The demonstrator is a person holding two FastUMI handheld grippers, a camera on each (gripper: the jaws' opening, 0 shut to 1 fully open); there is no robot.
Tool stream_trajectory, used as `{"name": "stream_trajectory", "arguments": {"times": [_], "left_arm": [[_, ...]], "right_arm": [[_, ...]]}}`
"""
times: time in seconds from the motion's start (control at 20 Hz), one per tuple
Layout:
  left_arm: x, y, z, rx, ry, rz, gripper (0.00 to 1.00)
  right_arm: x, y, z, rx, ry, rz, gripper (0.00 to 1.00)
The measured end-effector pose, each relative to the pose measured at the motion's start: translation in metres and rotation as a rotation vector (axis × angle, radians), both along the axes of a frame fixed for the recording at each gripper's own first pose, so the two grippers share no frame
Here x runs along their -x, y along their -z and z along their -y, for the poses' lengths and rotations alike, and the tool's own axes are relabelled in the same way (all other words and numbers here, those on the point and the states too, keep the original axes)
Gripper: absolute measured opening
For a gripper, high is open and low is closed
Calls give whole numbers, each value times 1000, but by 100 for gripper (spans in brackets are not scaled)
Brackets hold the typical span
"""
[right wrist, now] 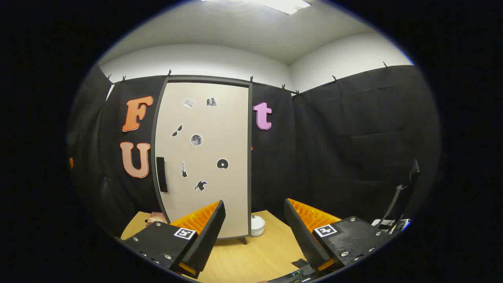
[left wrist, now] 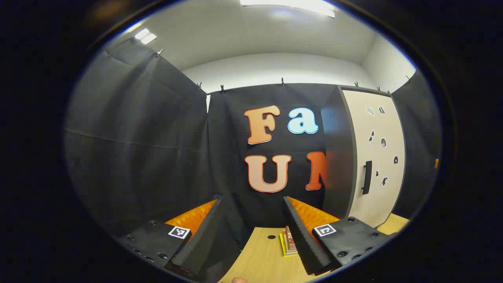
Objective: Open the cabinet door with the right hand, grasp the bottle in the cabinet with the left hand and place it on the coaster, then close the cabinet door with the right hand.
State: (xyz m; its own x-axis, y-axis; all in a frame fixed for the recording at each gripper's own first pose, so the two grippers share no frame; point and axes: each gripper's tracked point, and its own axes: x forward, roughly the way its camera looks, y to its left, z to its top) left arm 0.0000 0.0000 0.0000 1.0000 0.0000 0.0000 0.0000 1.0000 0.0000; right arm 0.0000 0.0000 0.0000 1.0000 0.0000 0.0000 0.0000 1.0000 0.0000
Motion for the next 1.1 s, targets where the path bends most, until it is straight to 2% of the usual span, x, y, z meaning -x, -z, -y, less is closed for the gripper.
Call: {"name": "stream_trajectory", "arguments": {"times": [0.3, 0.5, 0.7, 0.95, 1.1], "left_arm": [[3, 2, -18, -7, -12, -13, 98], [3, 1, -39, -38, -56, -9, 98], [-1, 4, -46, -20, -68, -10, 99], [-9, 12, -38, -9, -43, -20, 99], [-11, 17, -38, -1, -37, -30, 99]], "right_arm": [[-3, 1, -14, 6, -8, 14, 94], [-7, 2, -29, -22, -35, 15, 94], [-13, 9, -42, -15, -52, -3, 94], [-30, 13, -63, -42, -75, -11, 94], [-50, 16, -90, -62, -121, -18, 94]]}}
